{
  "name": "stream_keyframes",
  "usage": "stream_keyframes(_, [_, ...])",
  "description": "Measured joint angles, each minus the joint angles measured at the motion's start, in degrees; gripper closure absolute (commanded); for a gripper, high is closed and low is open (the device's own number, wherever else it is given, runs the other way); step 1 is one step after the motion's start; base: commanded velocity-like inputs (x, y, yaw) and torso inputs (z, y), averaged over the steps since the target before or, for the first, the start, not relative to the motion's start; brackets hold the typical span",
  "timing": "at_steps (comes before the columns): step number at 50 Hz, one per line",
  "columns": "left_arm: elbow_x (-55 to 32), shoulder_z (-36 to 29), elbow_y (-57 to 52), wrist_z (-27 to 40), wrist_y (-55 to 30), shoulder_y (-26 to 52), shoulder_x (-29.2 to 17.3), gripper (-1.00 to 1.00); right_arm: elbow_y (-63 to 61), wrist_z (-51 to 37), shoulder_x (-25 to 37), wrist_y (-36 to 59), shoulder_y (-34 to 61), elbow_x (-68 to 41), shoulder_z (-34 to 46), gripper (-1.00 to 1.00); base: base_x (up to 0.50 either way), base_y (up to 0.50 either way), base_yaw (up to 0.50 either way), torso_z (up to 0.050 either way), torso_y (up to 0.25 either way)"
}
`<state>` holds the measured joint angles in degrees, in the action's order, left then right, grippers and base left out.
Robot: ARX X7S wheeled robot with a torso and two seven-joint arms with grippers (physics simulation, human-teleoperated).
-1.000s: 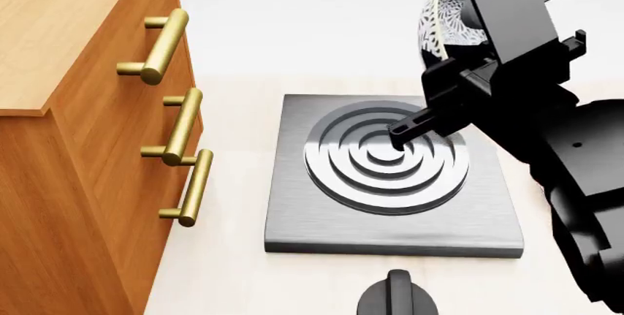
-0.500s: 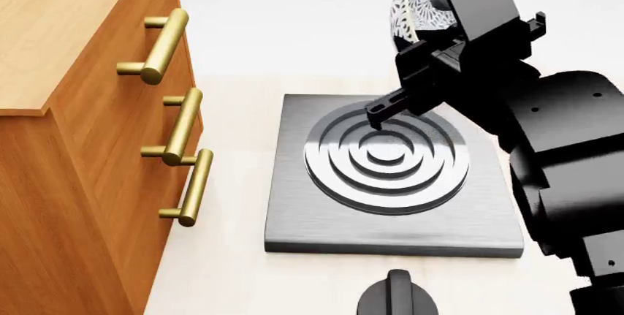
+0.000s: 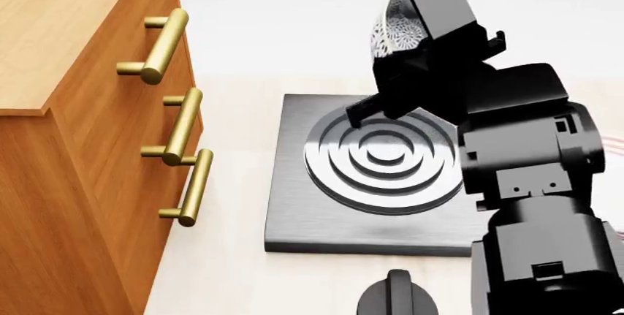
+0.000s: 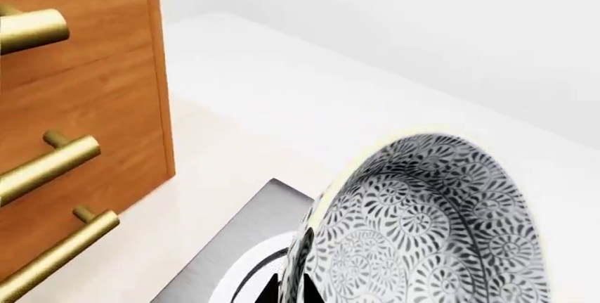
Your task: Put the bowl on the stove.
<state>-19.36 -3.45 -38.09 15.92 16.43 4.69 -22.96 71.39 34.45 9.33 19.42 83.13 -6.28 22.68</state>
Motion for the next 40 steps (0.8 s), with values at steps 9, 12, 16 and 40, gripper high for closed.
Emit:
stream_keyframes(9, [0.07, -0.22, 0.08, 0.06, 0.12, -0.05, -0.03, -1.0, 2.57, 0.15, -1.41, 1.43, -0.08, 3.52, -3.14, 1.0, 0.0, 0.0, 0.0, 0.0, 0.001])
stream_keyframes(12, [0.09, -0.26, 0.12, 0.08, 0.16, -0.06, -0.06, -1.0, 3.03, -0.03, -1.7, 1.97, -0.27, 4.2, -3.97, 1.0, 0.0, 0.0, 0.0, 0.0, 0.0])
stream_keyframes(16, [0.1, -0.31, 0.18, 0.11, 0.23, -0.08, -0.09, -1.0, 3.47, -0.38, -1.99, 2.68, -0.52, 4.88, -4.95, 1.0, 0.0, 0.0, 0.0, 0.0, 0.0])
stream_keyframes(40, [0.12, -0.14, 0.3, 0.88, -0.09, -0.01, -0.34, -1.0, 3.61, -2.25, -2.75, 5.94, -1.93, 6.27, -8.2, 1.0, 0.0, 0.0, 0.0, 0.0, 0.0])
